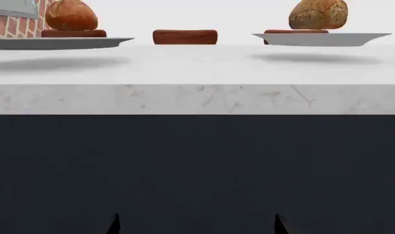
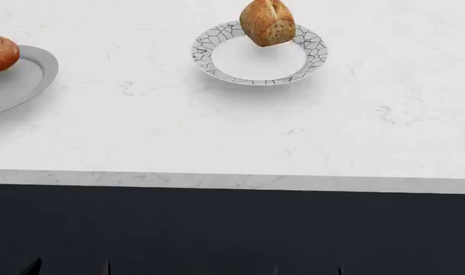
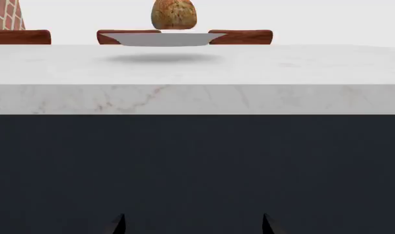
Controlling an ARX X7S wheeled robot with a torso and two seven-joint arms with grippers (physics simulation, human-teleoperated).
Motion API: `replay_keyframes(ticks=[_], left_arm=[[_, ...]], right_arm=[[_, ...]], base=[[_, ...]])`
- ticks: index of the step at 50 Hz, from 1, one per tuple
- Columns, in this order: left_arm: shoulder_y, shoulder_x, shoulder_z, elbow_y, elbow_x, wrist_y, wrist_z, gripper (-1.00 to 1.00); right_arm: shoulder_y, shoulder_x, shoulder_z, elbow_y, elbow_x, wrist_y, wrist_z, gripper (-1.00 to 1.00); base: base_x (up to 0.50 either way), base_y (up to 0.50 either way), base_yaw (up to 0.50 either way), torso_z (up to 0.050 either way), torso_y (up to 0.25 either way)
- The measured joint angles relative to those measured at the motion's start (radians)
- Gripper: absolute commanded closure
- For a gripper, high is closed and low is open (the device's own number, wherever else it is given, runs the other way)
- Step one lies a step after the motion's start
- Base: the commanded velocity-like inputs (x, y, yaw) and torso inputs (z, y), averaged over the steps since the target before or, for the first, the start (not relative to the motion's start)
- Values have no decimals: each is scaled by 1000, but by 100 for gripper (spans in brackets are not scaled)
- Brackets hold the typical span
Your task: Place all breads on the cutting board.
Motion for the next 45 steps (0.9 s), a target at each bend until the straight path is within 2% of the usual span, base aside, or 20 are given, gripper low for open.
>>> replay_keyframes(ticks=[19,45], left_arm=[[-8,-95,114,-3,-97,5,-114,-100],[10,-138,164,9,-131,40,-127,-100]], right_arm=[[12,101,-129,10,82,-9,130,-100],[3,136,-182,10,72,-39,189,-100]], base=[[0,0,0,1,0],[0,0,0,50,0]])
